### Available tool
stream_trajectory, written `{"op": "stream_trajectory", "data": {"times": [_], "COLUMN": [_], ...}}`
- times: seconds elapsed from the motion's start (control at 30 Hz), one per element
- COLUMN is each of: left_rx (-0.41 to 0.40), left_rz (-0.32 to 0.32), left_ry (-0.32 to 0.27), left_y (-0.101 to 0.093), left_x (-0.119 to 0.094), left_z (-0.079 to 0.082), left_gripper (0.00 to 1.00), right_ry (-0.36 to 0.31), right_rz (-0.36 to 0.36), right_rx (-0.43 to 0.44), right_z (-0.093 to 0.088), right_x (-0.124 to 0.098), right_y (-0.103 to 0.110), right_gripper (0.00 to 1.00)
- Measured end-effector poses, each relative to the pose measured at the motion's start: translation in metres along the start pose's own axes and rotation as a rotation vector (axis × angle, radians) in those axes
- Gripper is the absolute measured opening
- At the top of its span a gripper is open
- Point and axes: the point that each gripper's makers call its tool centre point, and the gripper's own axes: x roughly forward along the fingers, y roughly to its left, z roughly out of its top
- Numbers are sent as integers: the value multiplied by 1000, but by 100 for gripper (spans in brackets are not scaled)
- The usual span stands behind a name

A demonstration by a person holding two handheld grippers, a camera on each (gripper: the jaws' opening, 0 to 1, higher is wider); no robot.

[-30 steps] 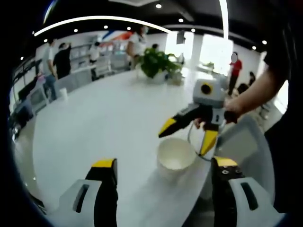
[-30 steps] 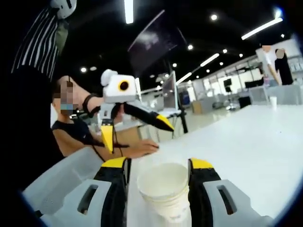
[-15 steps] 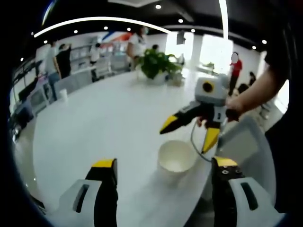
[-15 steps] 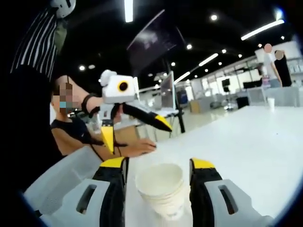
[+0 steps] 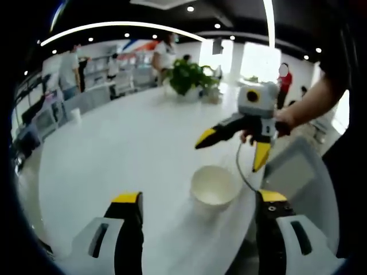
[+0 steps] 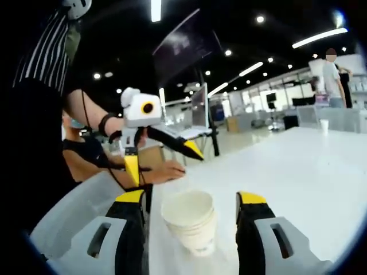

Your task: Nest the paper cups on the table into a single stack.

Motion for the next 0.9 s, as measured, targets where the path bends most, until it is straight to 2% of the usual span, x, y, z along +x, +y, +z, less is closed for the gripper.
{"op": "stream_trajectory", "data": {"times": [0.23, 0.63, 0.9], "left_rx": [13, 12, 36], "left_rz": [-8, -24, -31], "left_ry": [25, 37, 36], "left_y": [-3, -2, -3], "left_x": [3, 12, 18], "left_z": [-10, -21, -28], "left_gripper": [75, 72, 64], "right_ry": [42, 86, 134], "right_rz": [-8, -11, -17], "right_rx": [-19, -31, -57], "right_z": [-13, -22, -32], "right_x": [0, 4, 5], "right_y": [0, 0, -4], "right_gripper": [60, 59, 55]}}
